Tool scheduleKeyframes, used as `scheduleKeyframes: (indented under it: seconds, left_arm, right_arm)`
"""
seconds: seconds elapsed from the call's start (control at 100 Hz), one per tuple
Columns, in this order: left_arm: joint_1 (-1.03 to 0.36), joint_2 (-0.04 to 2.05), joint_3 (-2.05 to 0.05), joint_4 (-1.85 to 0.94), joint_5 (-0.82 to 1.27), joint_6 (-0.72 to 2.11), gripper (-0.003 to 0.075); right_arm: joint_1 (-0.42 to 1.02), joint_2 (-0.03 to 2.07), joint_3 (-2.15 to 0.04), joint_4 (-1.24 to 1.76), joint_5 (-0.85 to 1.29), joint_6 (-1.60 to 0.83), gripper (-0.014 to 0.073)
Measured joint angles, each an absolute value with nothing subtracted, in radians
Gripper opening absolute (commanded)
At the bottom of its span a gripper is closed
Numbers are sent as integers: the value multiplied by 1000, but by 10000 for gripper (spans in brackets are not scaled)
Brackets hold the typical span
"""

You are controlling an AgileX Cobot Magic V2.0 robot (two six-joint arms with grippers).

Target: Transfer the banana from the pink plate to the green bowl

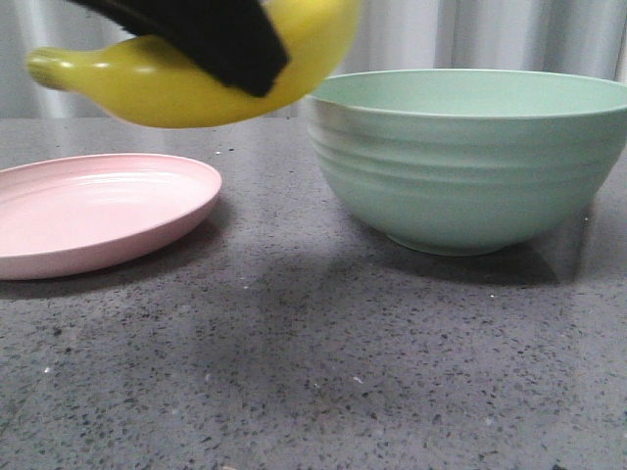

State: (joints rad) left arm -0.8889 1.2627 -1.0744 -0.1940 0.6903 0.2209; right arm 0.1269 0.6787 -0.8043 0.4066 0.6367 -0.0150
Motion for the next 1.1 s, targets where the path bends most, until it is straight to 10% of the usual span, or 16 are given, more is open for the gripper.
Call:
scheduleKeyframes:
  seconds: [0.8,0.95,1.1]
  left_arm:
    - [-972,1263,-1076,-190,634,215,-20]
    - [-972,1263,-1076,-190,636,211,5]
    - [-972,1263,-1076,-188,632,209,246]
  right_arm:
    - [457,1194,-983,545,448,-15,328]
    - [457,1196,-985,554,448,-10,139]
    - [457,1196,-987,570,441,11,-70]
